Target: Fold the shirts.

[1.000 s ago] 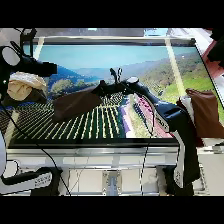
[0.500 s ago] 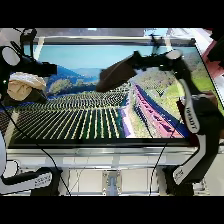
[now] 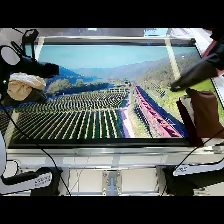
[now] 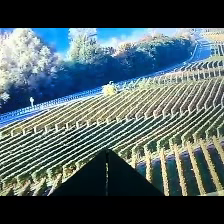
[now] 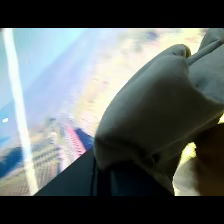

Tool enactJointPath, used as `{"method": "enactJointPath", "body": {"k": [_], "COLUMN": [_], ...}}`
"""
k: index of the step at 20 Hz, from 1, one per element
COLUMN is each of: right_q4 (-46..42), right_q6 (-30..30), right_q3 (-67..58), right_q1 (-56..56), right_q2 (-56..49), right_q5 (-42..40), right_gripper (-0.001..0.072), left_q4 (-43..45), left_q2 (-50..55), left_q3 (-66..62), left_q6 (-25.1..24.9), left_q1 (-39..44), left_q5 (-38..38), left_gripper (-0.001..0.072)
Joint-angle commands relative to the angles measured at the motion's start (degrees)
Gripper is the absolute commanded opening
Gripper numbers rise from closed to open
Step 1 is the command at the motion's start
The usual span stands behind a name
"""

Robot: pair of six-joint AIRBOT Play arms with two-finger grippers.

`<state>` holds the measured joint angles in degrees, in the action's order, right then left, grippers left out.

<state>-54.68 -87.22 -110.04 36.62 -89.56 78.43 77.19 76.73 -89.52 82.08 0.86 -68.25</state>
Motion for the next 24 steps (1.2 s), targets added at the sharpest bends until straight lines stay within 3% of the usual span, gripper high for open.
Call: {"method": "enactJointPath", "body": {"k": [1,5,8,11,12,13,14,18,20,24], "right_q4": [-8.5,-13.1,-23.8,-23.8,-24.0,-24.6,-25.3,-27.3,-23.0,1.2], "right_q6": [0.4,4.6,7.3,7.8,7.8,7.8,7.8,6.0,5.1,8.5], "right_q3": [0.0,0.0,1.2,7.6,10.4,13.0,14.8,15.8,14.4,14.3], "right_q1": [11.3,19.8,20.9,19.9,18.9,17.8,16.8,13.6,12.0,3.8], "right_q2": [3.5,6.4,6.4,6.4,6.4,6.4,6.4,6.5,6.6,6.8], "right_q5": [10.0,16.0,22.1,22.9,23.0,23.5,24.0,23.9,22.4,13.5], "right_gripper": [0.0025,0.0025,0.0026,0.0044,0.0176,0.0377,0.0413,0.0412,0.0412,0.0411], "left_q4": [-4.5,-6.5,-6.8,-7.2,-7.3,-7.4,-7.4,-7.3,-7.4,-7.4], "left_q2": [0.0,0.0,0.0,0.0,0.0,0.0,0.0,0.0,0.0,0.0], "left_q3": [-0.1,-0.1,0.0,-0.1,-0.1,0.0,-0.1,-0.1,0.0,0.0], "left_q6": [0.0,0.0,0.0,0.0,0.0,0.0,0.0,0.0,0.0,0.7], "left_q1": [0.0,0.1,1.0,1.4,1.4,1.4,1.4,1.4,1.4,1.4], "left_q5": [-0.7,-0.6,-0.6,-0.7,-0.7,-0.7,-0.7,-0.7,-0.6,-0.5], "left_gripper": [0.0015,0.0015,0.0015,0.0015,0.0015,0.0015,0.0015,0.0015,0.0015,0.0015]}}
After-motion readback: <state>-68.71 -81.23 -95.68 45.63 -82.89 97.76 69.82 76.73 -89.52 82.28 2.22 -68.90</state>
